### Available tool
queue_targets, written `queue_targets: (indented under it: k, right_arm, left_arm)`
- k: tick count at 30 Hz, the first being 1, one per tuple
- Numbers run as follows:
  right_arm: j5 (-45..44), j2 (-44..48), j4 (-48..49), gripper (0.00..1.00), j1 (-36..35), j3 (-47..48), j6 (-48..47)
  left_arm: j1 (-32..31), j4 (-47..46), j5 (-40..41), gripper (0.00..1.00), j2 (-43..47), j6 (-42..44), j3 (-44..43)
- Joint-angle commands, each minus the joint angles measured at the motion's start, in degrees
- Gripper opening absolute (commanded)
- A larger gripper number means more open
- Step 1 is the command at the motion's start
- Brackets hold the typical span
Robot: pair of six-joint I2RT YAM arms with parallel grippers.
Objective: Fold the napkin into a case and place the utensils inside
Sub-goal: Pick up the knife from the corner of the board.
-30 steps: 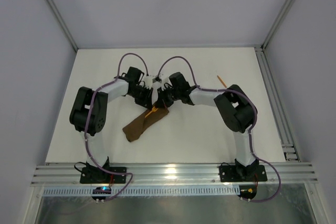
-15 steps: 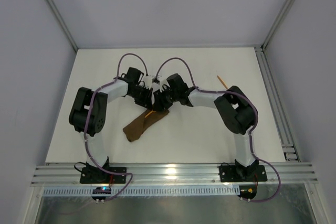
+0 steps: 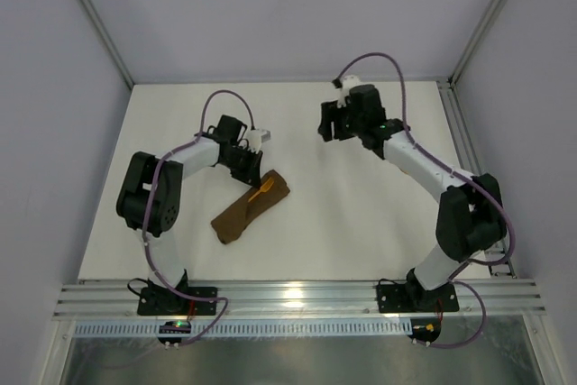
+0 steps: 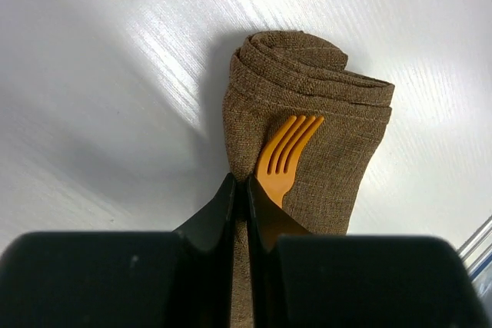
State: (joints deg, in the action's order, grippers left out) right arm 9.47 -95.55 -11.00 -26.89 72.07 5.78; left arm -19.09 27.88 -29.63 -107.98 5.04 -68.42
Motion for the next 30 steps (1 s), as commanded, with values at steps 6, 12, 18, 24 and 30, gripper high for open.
queue_targets:
  k: [6, 12, 18, 24, 30]
  right_arm:
    - [-10.82, -5.24, -13.33, 0.70, 23.10, 7.72, 4.23]
    - [-9.21, -19.49, -20.28, 0.69, 28.21, 15.46, -1.90]
    - [-7.55, -24.51, -21.08, 0.68, 29.79, 16.35, -4.02]
    - [-4.55, -23.37, -22.22, 0.61, 29.80, 11.96, -5.08]
    - [-6.92, -20.47, -22.04, 0.44, 29.80, 7.91, -5.17]
  left_arm:
    - [-0.24, -0.90, 3.87, 0.29, 4.27, 1.29, -0.13]
    - [-0.24, -0.02, 6.42, 0.48, 6.12, 1.20, -1.54]
    - [-0.24, 1.65, 8.88, 0.48, 8.40, 2.17, -2.59]
    - [-0.24, 3.41, 9.32, 0.48, 11.21, 2.96, -3.38]
    - [-0.24, 4.38, 9.06, 0.48, 13.15, 3.31, -4.00]
